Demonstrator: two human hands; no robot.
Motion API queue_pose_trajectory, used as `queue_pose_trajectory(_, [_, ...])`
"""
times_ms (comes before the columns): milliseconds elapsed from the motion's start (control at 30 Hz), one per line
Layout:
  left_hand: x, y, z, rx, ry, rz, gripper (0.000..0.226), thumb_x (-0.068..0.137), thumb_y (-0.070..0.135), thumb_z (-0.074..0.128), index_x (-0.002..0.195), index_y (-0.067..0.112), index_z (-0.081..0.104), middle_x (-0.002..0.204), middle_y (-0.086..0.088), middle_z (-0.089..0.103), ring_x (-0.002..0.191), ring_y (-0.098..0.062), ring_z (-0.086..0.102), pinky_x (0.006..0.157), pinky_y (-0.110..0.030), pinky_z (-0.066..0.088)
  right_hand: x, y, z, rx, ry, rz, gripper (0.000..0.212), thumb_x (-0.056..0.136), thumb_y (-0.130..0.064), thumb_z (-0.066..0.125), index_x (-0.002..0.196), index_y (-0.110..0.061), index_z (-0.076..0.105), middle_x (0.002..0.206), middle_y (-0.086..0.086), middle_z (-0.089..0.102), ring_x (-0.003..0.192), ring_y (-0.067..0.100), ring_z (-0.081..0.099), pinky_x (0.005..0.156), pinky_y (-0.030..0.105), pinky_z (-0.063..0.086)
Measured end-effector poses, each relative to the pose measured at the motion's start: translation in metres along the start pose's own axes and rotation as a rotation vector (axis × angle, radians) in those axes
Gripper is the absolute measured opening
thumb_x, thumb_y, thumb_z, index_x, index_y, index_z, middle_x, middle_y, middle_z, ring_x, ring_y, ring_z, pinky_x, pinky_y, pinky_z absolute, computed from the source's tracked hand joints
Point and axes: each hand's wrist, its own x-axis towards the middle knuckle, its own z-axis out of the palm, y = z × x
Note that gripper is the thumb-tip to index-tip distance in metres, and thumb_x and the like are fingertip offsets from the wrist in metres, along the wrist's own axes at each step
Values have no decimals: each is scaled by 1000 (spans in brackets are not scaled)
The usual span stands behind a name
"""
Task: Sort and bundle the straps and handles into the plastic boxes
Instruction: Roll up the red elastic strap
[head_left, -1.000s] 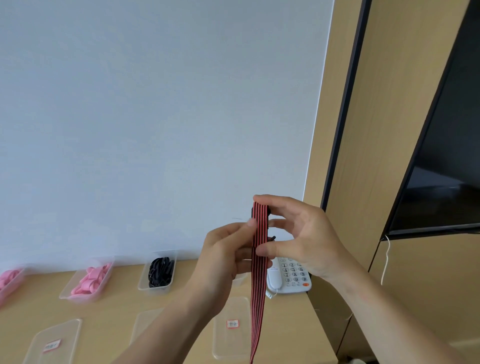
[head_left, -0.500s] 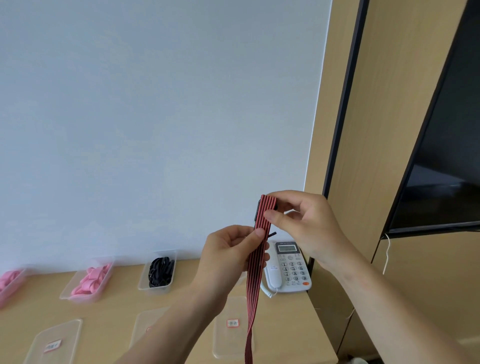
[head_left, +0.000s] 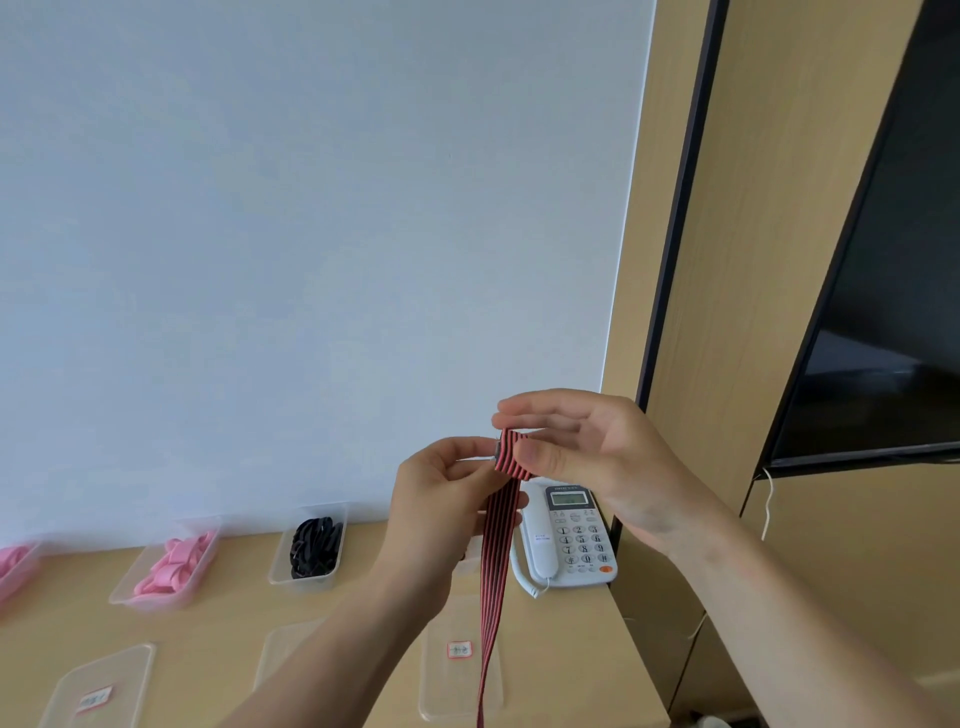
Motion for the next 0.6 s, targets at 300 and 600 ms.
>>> queue_pose_trajectory(300, [-5, 2, 1, -88, -149, -97, 33, 105, 15, 55, 84, 9, 81, 86, -25, 77, 76, -34, 75, 69, -37, 64, -1, 18, 2, -136, 127, -125, 54, 74, -9, 85, 125, -12, 69, 122, 2, 72, 116, 17, 67, 104, 36, 52])
queue_pose_trajectory(600, [-4, 1, 1, -75, -137, -42, 21, 100, 20, 66, 95, 5, 79, 87, -20, 77, 81, -36, 76, 77, -44, 63, 2, 18, -2, -254, 54, -136, 55, 80, -11, 82, 130, -28, 66, 136, -13, 64, 134, 5, 53, 107, 35, 48])
